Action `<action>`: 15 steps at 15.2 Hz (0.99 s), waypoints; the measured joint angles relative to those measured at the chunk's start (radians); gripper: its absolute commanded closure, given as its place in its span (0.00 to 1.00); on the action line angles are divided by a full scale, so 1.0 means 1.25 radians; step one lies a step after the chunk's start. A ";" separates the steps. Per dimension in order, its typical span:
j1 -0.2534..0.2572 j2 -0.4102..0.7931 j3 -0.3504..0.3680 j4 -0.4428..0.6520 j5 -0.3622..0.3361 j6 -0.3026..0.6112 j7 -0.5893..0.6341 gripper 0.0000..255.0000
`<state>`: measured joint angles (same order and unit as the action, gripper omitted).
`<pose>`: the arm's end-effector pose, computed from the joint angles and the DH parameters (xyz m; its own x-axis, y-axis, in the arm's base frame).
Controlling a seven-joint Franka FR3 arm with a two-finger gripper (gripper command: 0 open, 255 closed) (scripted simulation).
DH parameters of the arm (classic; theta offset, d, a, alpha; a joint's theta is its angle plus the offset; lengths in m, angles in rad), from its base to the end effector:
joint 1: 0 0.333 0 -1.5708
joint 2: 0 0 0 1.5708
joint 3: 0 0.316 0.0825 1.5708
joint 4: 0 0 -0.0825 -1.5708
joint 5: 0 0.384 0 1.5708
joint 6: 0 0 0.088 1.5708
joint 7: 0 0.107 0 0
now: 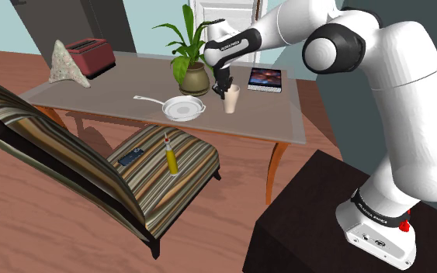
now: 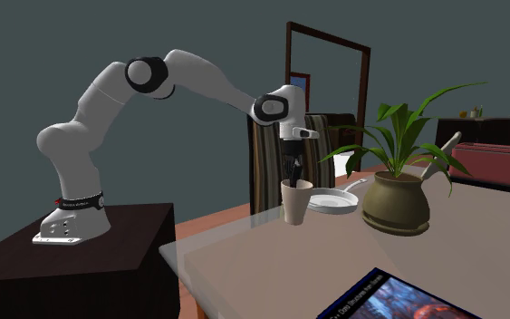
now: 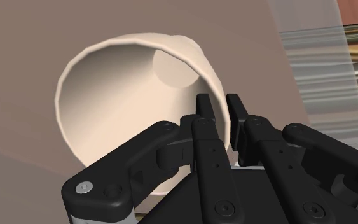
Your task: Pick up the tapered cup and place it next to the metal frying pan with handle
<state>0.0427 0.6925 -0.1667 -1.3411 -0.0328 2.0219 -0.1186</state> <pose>0.7296 -0.0659 0.3232 0.9987 0.0451 -0.0225 0.0477 -0.9899 0.1334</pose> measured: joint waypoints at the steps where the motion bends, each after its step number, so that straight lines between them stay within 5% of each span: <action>1: 0.001 0.000 0.000 -0.003 0.000 0.004 0.001 1.00; 5: 0.001 0.002 0.000 -0.004 0.000 0.006 0.001 1.00; 6: 0.001 0.002 0.000 -0.003 0.000 0.006 0.001 0.00; 15: 0.005 -0.021 -0.001 0.015 -0.002 -0.034 0.003 0.00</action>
<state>0.0495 0.6668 -0.1674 -1.3228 -0.0353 1.9791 -0.1154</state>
